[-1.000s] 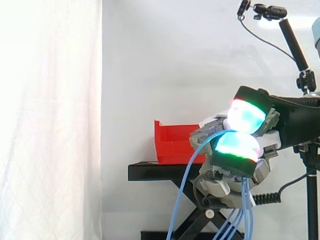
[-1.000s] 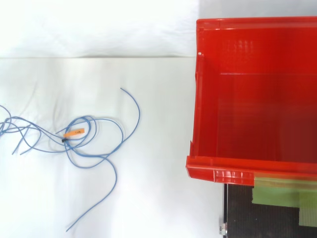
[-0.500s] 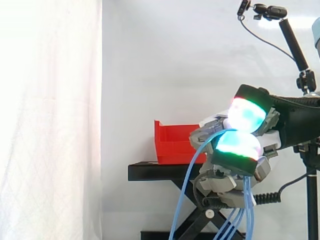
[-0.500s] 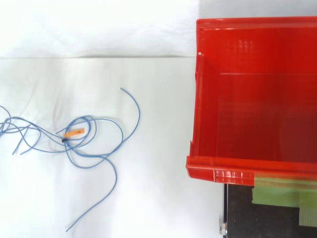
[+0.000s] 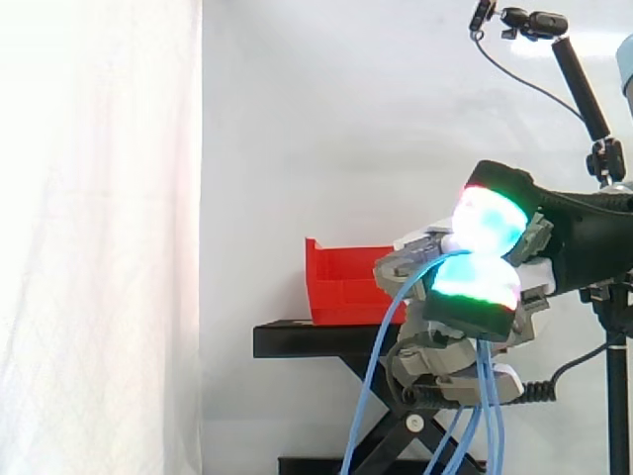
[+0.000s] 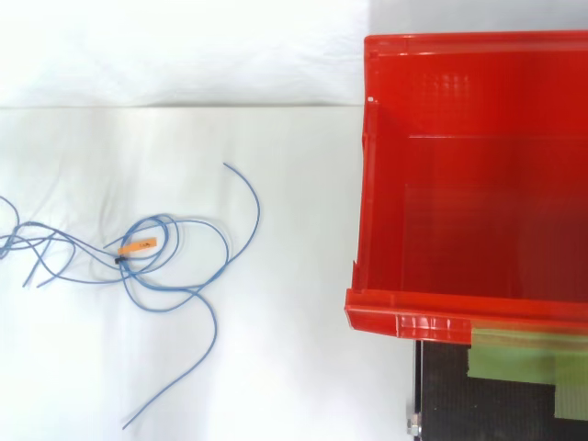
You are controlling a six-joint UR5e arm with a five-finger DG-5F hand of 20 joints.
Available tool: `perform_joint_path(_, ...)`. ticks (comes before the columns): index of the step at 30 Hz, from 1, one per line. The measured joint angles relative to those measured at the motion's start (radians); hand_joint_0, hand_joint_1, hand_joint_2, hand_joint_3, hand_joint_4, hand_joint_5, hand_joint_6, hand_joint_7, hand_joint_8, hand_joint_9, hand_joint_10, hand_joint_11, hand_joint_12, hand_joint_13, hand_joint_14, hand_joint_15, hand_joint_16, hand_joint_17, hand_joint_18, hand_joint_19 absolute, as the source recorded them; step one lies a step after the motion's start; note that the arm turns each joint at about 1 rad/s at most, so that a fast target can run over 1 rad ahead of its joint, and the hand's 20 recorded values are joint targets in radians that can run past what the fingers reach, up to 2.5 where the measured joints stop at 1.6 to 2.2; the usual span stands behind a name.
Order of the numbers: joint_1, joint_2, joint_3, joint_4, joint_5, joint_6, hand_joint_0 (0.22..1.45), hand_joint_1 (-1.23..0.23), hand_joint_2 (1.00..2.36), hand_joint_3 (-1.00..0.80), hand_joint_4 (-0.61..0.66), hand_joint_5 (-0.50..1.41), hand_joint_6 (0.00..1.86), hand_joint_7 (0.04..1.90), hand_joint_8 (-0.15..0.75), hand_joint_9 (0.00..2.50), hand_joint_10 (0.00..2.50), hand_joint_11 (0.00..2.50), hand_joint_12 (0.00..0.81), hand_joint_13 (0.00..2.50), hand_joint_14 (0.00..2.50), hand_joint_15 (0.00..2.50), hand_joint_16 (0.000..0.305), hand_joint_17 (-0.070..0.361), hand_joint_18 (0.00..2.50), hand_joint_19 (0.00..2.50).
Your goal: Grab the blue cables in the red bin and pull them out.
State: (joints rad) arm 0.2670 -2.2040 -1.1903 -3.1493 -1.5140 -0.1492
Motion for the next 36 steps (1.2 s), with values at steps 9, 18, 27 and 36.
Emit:
perform_joint_path(9,0.0,0.0,0.0,0.0,0.0,-0.002,1.02,-1.0,1.01,-0.81,-0.06,0.38,1.49,0.33,0.214,0.9,0.93,1.36,0.316,0.82,2.5,1.15,0.037,0.084,1.12,1.36)
perform_joint_path(18,-0.001,0.0,0.001,0.0,0.0,0.0,1.02,-1.01,1.01,-0.76,-0.08,0.38,1.49,0.34,0.214,0.87,1.09,1.32,0.311,0.8,2.5,1.15,0.037,0.084,1.15,1.39)
perform_joint_path(27,-0.004,0.0,0.0,0.0,-0.003,0.001,1.02,-1.0,1.01,-0.6,-0.12,0.38,1.58,0.34,0.213,0.74,2.17,1.07,0.309,0.82,2.5,1.15,0.037,0.083,1.19,1.41)
perform_joint_path(36,-0.004,0.0,0.0,0.005,0.001,-0.011,1.02,-0.99,1.01,-0.6,-0.11,0.4,1.57,0.33,0.249,0.4,2.5,1.08,0.307,0.77,2.5,1.11,0.037,0.084,1.19,1.43)
